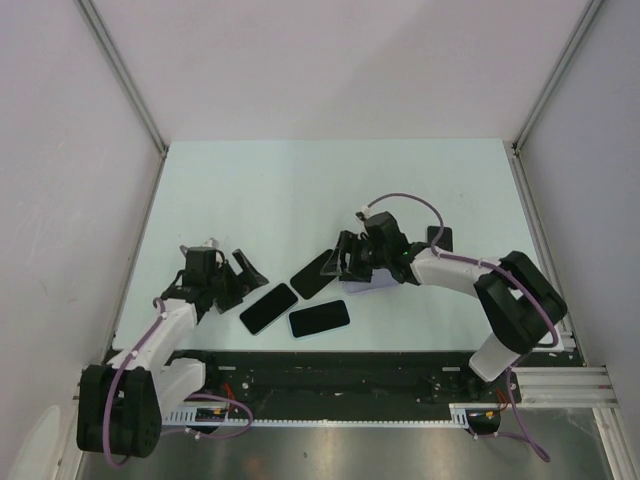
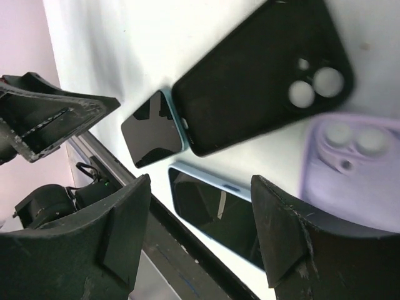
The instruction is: Put the phone into the phone case
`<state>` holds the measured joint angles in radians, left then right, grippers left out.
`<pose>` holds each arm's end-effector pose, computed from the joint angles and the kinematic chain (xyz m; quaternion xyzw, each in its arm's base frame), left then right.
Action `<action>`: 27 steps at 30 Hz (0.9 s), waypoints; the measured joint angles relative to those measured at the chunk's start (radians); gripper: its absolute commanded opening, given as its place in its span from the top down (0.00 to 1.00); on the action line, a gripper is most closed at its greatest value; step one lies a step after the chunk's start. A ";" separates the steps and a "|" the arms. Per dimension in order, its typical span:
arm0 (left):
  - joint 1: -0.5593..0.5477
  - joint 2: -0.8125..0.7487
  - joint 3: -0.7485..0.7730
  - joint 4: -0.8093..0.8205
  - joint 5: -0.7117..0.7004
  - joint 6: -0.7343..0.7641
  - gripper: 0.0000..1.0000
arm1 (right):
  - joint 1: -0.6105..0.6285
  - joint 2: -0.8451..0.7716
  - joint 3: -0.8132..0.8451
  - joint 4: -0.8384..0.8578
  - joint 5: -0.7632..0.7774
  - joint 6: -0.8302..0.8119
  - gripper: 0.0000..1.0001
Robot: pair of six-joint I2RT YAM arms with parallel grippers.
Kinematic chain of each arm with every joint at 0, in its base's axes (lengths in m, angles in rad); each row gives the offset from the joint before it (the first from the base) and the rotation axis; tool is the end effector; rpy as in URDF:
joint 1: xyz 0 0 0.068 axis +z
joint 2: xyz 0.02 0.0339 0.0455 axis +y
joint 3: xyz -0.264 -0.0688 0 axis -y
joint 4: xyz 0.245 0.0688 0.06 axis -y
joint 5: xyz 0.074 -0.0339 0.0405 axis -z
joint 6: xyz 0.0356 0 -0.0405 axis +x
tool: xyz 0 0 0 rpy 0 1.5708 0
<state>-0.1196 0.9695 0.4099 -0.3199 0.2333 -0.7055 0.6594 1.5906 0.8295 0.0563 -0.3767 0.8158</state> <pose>0.1771 -0.0296 0.1683 -0.2321 0.9060 -0.2352 0.2644 0.2493 0.2098 0.1825 -0.0087 0.8951 0.4030 0.1907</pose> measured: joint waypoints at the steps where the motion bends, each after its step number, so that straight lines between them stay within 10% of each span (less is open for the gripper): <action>1: 0.020 0.010 -0.001 -0.002 0.008 0.000 0.00 | 0.012 0.032 0.032 0.005 -0.003 -0.002 0.32; 27: 0.058 0.106 0.011 0.027 0.059 0.010 0.04 | 0.226 0.361 0.190 0.172 -0.116 0.103 0.35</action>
<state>-0.0620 1.0752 0.4206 -0.2928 0.2920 -0.6960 0.8852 1.9514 1.0195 0.2283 -0.4923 0.9188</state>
